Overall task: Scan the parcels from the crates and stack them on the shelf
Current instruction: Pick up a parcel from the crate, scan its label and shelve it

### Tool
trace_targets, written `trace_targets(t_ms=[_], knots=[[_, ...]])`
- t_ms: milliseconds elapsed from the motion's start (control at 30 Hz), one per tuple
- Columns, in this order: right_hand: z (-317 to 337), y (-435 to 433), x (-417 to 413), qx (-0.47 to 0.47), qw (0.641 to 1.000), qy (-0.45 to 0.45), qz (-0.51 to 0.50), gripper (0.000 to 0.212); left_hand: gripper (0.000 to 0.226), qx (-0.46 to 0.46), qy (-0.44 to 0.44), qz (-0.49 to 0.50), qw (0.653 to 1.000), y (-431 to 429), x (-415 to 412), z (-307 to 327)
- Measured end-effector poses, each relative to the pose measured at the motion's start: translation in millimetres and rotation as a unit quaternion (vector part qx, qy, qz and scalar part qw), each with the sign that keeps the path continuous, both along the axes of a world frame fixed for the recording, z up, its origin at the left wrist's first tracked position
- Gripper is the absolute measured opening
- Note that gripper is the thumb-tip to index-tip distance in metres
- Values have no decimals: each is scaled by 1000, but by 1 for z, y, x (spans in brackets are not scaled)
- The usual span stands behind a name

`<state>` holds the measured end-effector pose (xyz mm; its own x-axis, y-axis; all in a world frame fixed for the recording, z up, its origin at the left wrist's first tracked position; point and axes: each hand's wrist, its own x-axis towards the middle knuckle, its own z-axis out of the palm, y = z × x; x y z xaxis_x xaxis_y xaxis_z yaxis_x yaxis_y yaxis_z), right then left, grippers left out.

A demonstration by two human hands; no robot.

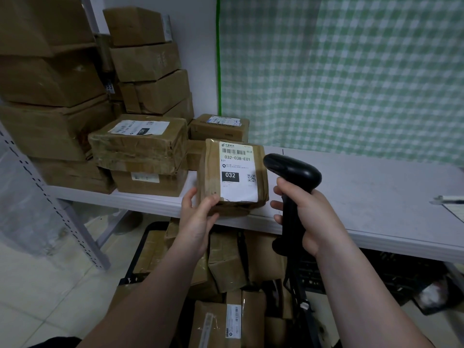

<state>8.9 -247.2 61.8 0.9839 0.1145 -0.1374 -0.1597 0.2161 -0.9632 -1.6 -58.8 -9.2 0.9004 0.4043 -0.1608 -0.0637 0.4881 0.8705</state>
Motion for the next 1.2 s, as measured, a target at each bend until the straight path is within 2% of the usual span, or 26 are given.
trace_targets(t_ms=[400,633,933,1200], knots=[[13,-1,-9,-53,998,-39,10,21,60,-15,2,21,1000,4,1,1],[24,-4,-8,-109,991,-74,20,12,63,-20,9,30,999,5,1,6],[34,-4,-10,-80,996,-35,36,19,67,-3,14,36,999,9,-2,11],[45,-5,-7,-81,995,-42,25,21,64,12,7,39,999,13,-5,22]])
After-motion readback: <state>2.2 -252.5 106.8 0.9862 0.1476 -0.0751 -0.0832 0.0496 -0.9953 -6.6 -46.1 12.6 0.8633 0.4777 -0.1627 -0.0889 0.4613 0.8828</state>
